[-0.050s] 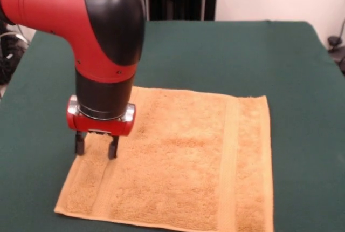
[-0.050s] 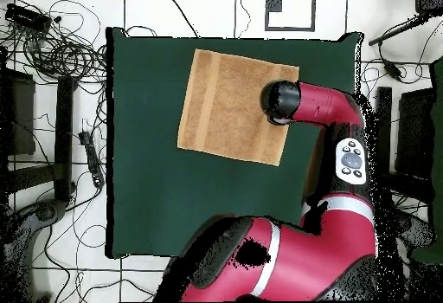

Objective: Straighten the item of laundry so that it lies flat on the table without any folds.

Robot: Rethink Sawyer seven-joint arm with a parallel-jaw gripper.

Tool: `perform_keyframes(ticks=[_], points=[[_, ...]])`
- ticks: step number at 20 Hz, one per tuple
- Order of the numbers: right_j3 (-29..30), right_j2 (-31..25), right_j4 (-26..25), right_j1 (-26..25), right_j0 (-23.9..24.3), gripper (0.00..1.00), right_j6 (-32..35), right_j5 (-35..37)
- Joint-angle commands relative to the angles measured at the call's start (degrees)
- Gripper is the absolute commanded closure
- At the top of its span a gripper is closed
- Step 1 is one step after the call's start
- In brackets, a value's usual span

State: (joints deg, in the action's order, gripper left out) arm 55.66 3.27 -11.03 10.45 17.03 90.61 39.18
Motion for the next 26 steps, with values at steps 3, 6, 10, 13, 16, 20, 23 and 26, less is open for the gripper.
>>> perform_keyframes(ticks=[3, 6, 10, 13, 16, 20, 23, 26], points=[[9.92, -2.70, -5.75, -4.79, 0.19, 0.00, -3.97, 1.15], [11.19, -3.49, -4.69, -3.09, -0.05, 0.00, -2.94, 2.09], [14.73, -4.30, -1.05, 3.02, -1.03, 0.00, -0.32, 6.64], [16.89, -5.13, 2.23, 8.98, -2.27, 0.00, 1.89, 11.16], [17.44, -6.83, 5.38, 13.45, -2.43, 0.00, 2.06, 17.26], [16.55, -7.59, 7.47, 17.00, -2.57, 0.00, 1.13, 24.82], [14.58, -7.27, 7.56, 18.01, -2.81, 0.00, 0.55, 28.71], [11.10, -7.44, 7.71, 18.36, -2.88, 0.00, 0.27, 33.67]])
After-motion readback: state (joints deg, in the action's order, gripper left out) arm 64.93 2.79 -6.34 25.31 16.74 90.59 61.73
